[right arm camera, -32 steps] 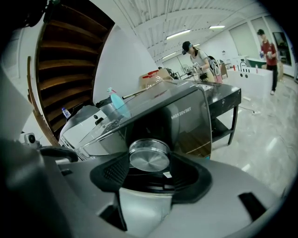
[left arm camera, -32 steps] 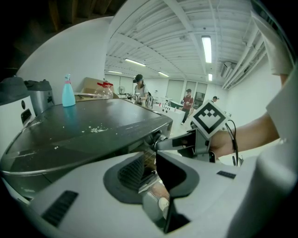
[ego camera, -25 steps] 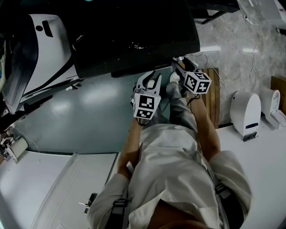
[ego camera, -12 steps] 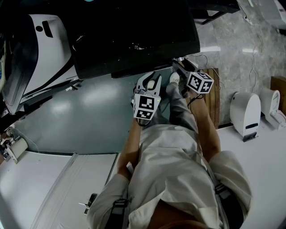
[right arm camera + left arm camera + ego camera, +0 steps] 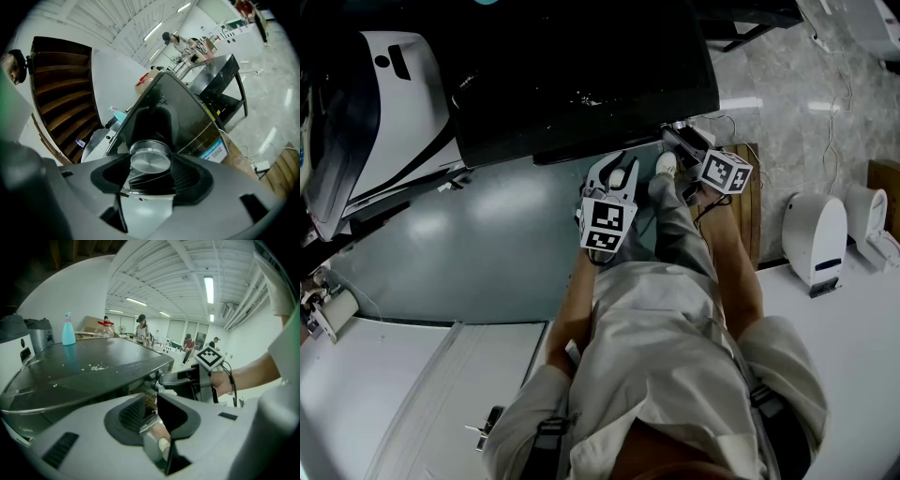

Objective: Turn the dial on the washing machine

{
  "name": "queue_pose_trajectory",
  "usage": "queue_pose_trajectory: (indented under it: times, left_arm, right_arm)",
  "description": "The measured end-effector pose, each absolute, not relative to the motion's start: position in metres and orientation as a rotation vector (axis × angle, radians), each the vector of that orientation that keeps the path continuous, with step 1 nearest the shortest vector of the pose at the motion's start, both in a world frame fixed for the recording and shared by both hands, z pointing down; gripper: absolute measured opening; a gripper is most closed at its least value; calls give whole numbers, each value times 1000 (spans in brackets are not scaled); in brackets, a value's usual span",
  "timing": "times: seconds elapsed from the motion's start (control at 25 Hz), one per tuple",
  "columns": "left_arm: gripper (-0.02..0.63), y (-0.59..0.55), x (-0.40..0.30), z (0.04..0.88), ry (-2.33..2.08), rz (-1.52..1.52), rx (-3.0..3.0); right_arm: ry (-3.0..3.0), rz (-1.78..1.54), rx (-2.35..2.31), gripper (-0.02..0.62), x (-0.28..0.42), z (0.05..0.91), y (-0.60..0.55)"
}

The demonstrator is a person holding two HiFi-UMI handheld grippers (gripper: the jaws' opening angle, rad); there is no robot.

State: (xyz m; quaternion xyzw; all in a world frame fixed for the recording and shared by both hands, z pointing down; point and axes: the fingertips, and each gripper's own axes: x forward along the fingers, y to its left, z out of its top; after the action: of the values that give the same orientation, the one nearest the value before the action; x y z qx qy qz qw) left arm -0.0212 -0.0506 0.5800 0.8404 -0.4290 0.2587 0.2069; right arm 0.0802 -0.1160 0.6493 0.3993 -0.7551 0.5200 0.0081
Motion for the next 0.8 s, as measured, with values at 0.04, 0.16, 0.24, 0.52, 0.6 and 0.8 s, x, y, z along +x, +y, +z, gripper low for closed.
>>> queue_pose_trajectory:
  times: [0.04, 0.16, 0.24, 0.52, 0.6, 0.8]
  left_arm:
    - [87, -50, -21, 580, -1194, 720, 2340]
    - [87, -50, -20, 580, -1193, 718, 2342]
    - [87, -49, -21, 580, -1192, 721, 2340]
    - [89, -47, -21, 579, -1191, 721, 2344]
    - [89, -47, -21, 579, -1191, 723, 2345]
    - [88, -46, -23, 579, -1191, 718, 2350]
  right_arm:
    - [-2359, 1646, 1244, 270, 80, 649, -116]
    - [-2365, 1686, 1237, 270, 81, 649, -116]
    - [-2381, 1689, 1233, 270, 81, 649, -117]
    - [-2338, 1537, 1244, 311, 74, 650, -118]
    - [-2329, 1491, 1249, 322, 73, 650, -117]
    - [-2286, 1305, 1261, 347, 70, 652, -116]
